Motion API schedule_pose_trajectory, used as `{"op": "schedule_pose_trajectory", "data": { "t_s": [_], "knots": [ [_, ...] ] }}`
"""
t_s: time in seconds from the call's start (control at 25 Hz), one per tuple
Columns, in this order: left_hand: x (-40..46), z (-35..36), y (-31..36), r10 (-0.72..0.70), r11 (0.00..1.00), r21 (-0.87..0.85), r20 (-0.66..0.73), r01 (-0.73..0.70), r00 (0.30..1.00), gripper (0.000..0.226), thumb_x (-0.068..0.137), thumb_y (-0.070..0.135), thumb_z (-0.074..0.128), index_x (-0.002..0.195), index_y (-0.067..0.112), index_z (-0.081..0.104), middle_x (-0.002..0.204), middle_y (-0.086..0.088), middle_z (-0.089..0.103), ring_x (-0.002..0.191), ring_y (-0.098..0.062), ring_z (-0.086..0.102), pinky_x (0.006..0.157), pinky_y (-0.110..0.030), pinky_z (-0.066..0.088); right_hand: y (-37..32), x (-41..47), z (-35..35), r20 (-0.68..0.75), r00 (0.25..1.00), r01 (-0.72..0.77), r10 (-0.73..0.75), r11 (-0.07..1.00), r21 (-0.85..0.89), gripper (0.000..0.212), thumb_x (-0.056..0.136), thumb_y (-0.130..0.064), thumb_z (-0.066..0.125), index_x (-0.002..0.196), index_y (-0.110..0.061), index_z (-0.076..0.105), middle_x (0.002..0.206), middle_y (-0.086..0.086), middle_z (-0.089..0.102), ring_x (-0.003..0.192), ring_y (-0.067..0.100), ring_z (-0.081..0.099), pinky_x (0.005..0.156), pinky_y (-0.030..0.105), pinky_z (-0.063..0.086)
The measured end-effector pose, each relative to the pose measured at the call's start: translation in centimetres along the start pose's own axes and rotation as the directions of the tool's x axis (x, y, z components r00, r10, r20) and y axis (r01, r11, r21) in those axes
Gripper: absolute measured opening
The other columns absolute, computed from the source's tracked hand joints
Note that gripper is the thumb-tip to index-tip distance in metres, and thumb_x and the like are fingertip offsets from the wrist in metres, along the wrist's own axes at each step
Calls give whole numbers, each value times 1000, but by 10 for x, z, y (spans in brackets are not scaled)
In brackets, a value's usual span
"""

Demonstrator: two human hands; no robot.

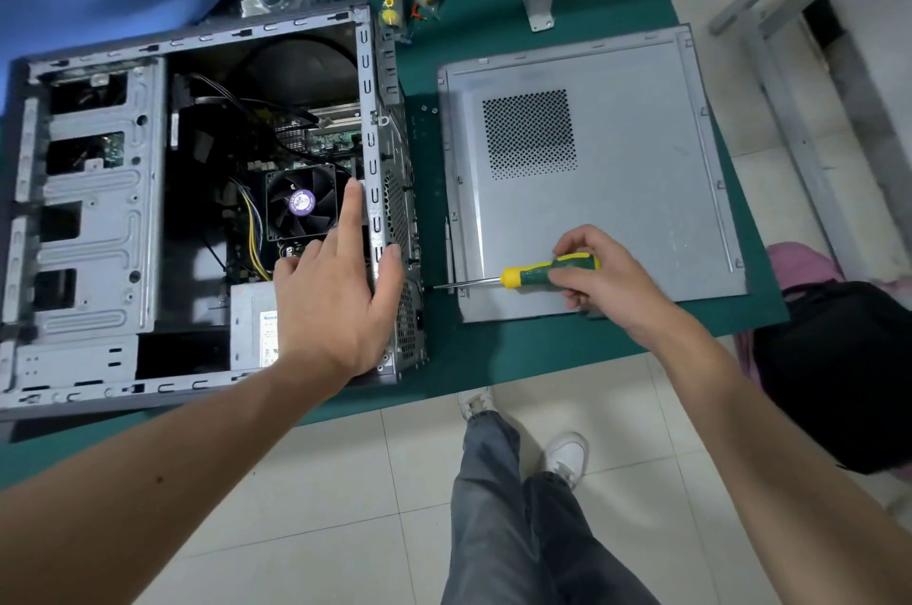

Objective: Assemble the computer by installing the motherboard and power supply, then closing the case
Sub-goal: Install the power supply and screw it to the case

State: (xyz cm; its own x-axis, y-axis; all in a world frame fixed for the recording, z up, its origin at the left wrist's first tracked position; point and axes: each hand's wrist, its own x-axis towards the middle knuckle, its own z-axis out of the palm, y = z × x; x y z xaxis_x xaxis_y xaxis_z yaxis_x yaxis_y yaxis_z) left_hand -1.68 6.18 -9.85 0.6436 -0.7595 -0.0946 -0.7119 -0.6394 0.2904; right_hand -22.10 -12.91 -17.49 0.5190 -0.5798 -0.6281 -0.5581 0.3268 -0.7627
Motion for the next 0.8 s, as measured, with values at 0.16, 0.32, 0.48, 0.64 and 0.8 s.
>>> {"op": "schedule_pose_trajectory", "data": {
  "t_s": [0.16,0.32,0.48,0.64,0.8],
  "knots": [
    [0,0,0,3,1000,1,6,-3,1000,69,97,55,18,158,25,5,99,-3,63,95,-26,56,96,-58,38,-2,3,8,-107,990,-114,93,971,-212,45,89,-57,55,82,-13,64,63,5,69,42,12,52,40,20,39],
    [0,-1,1,0,1000,1,2,0,1000,69,97,55,17,158,25,5,93,0,60,90,-24,55,95,-57,39,-4,4,4,-15,999,-47,48,996,75,16,78,-35,70,90,-30,60,85,0,59,52,15,52,59,32,43],
    [1,0,1,-2,1000,7,-1,2,1000,68,97,55,16,158,26,6,91,3,56,89,-23,54,95,-57,39,-4,3,9,-161,984,-96,74,987,-131,36,89,-49,63,84,-13,64,61,3,63,40,10,54,42,20,42],
    [0,0,1,0,1000,8,-1,0,1000,68,97,55,17,158,26,6,88,6,50,89,-22,54,94,-56,40,-8,1,4,-23,995,-98,95,984,-151,25,93,-50,55,96,-27,63,70,4,56,44,10,54,51,25,42],
    [1,0,0,6,1000,10,-4,-6,1000,68,97,54,17,158,26,5,89,5,53,89,-22,54,94,-55,40,-3,-3,3,-72,997,-6,-4,992,-127,9,92,-38,61,98,-31,62,63,-2,59,46,12,58,46,29,40]
  ]
}}
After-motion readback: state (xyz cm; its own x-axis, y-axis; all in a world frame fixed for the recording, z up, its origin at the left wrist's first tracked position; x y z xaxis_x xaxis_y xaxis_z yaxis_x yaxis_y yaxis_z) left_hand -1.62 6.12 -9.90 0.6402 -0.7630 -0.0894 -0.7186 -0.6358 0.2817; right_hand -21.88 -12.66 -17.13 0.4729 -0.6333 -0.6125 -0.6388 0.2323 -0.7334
